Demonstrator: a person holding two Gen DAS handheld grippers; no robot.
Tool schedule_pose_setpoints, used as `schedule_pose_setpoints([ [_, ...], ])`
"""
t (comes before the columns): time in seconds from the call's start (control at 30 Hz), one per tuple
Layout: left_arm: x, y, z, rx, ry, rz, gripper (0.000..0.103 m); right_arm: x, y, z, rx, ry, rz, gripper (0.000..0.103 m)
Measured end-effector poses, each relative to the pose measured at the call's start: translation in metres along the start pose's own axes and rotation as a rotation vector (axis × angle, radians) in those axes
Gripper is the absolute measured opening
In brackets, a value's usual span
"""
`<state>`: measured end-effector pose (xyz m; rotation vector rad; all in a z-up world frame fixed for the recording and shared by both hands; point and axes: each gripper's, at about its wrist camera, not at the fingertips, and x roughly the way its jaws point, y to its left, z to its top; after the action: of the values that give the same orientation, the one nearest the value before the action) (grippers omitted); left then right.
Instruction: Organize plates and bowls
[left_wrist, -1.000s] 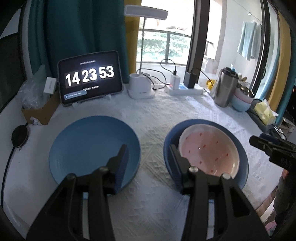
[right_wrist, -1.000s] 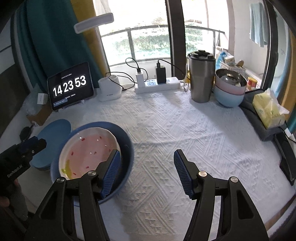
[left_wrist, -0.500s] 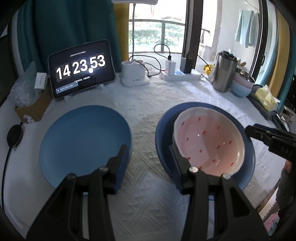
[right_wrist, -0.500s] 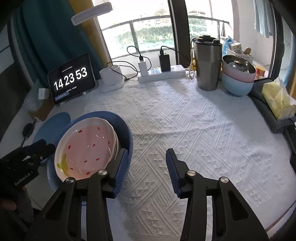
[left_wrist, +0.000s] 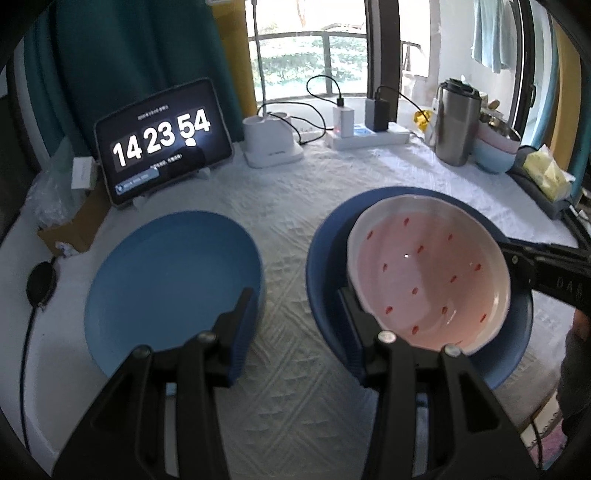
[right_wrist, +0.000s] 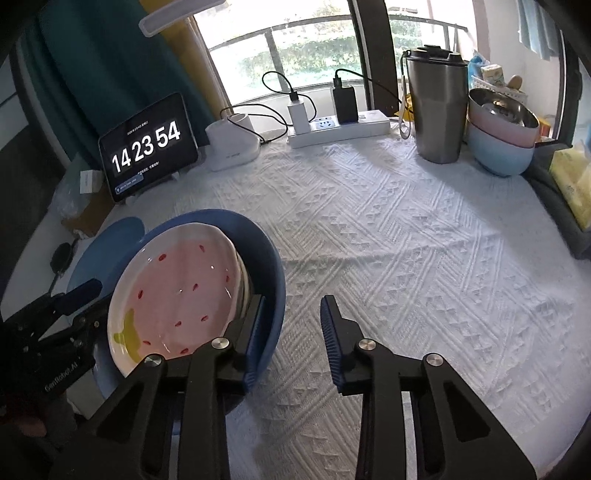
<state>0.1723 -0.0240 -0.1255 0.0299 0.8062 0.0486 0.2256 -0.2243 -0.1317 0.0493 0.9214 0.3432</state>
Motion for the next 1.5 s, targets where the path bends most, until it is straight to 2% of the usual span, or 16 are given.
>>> schedule_pose_setpoints([
  [0.1,-0.002,-0.004,-0.002,0.013,-0.034,0.048,0.046,0.002,-0.004,0.000,0.030,0.003,0.025,0.033],
  [0.2,-0.002,0.000,-0.002,-0.010,-0.040,0.031,0.046,0.003,-0.004,0.000,0.034,-0.005,0.025,0.033],
  [0.33,0.000,0.011,-0.005,-0.079,-0.054,-0.036,0.045,-0.001,0.004,-0.005,0.023,-0.060,-0.050,0.033],
  [0.43,0.000,0.011,-0.007,-0.091,-0.083,-0.050,0.042,0.000,0.011,-0.008,0.002,-0.096,-0.110,0.033],
  [0.53,-0.001,0.008,-0.008,-0.096,-0.102,-0.077,0.029,0.001,0.012,-0.010,0.003,-0.111,-0.115,0.032],
  [0.63,-0.004,0.002,-0.011,-0.102,-0.134,-0.081,0.015,0.002,0.008,-0.011,0.048,-0.118,-0.082,0.030],
  [0.73,-0.005,-0.002,-0.012,-0.105,-0.155,-0.067,0.014,0.004,0.009,-0.011,0.054,-0.114,-0.070,0.025],
  [0.8,-0.004,0.001,-0.012,-0.124,-0.156,-0.086,0.014,0.004,0.013,-0.011,0.042,-0.115,-0.067,0.013],
  [0.83,-0.004,0.002,-0.012,-0.132,-0.157,-0.090,0.014,0.005,0.017,-0.010,0.032,-0.115,-0.068,0.011],
  [1.07,-0.007,0.003,-0.014,-0.150,-0.171,-0.109,0.013,0.005,0.014,-0.011,0.064,-0.126,-0.064,0.010],
  [1.2,-0.007,0.005,-0.013,-0.154,-0.164,-0.128,0.013,0.004,0.016,-0.012,0.057,-0.130,-0.075,0.010],
  [1.3,-0.007,0.003,-0.011,-0.115,-0.151,-0.114,0.012,0.003,0.018,-0.013,0.046,-0.131,-0.085,0.010],
  [1.5,-0.009,0.006,-0.012,-0.140,-0.144,-0.139,0.012,0.001,0.020,-0.014,0.024,-0.136,-0.105,0.010],
])
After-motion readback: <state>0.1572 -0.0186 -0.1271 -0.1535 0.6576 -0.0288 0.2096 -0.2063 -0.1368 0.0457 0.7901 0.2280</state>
